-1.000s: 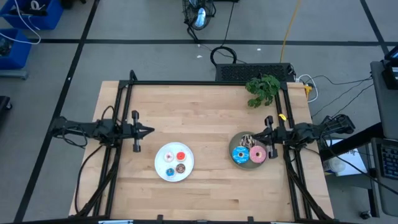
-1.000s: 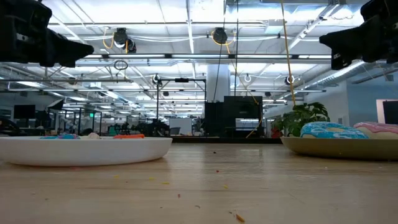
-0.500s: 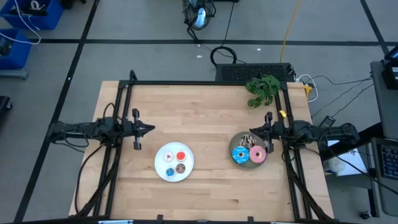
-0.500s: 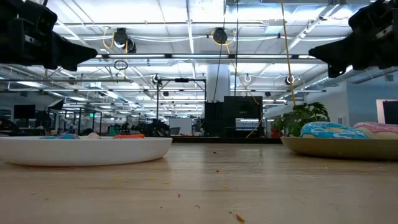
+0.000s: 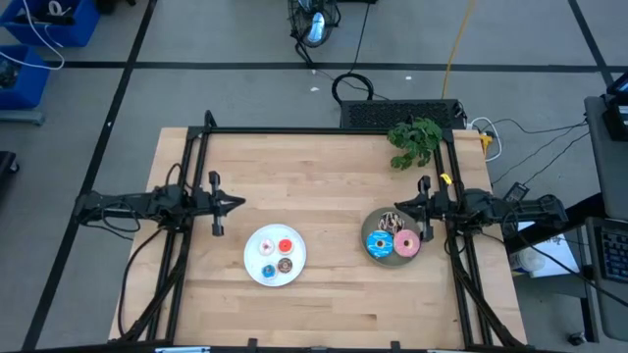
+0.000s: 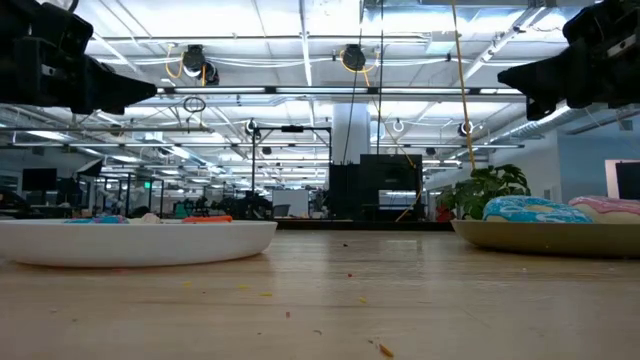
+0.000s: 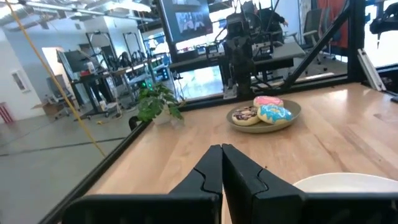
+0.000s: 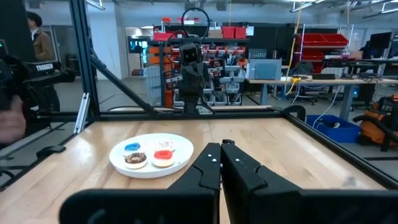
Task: Pick & Place donuts
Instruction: Return to Home Position
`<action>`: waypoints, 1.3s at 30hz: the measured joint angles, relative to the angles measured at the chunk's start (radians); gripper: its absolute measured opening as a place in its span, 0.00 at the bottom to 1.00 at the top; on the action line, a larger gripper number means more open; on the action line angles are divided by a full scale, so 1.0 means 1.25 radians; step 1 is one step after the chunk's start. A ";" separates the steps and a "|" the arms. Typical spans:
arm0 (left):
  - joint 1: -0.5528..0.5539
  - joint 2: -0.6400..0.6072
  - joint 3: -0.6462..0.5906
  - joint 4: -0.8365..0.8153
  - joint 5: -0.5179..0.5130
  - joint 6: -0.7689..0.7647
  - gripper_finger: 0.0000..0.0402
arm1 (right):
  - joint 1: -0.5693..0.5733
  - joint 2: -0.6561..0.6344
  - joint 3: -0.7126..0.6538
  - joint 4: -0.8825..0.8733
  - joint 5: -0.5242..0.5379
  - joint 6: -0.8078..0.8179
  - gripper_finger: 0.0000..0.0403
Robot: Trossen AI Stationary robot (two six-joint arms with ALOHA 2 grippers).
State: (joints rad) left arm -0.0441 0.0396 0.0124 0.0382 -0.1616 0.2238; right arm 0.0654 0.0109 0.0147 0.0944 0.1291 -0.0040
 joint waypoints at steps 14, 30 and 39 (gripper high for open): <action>0.000 0.000 -0.002 0.031 -0.005 -0.017 0.12 | 0.000 0.000 0.000 0.004 0.000 0.000 0.00; 0.000 0.000 -0.002 0.032 -0.004 -0.017 0.12 | 0.000 0.000 0.000 0.004 0.000 0.000 0.00; 0.000 0.000 -0.002 0.033 -0.004 -0.016 0.12 | 0.000 0.000 0.000 0.004 0.000 0.000 0.00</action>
State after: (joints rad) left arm -0.0441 0.0399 0.0101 0.0792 -0.1661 0.2036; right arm 0.0658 0.0109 0.0143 0.0998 0.1291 -0.0040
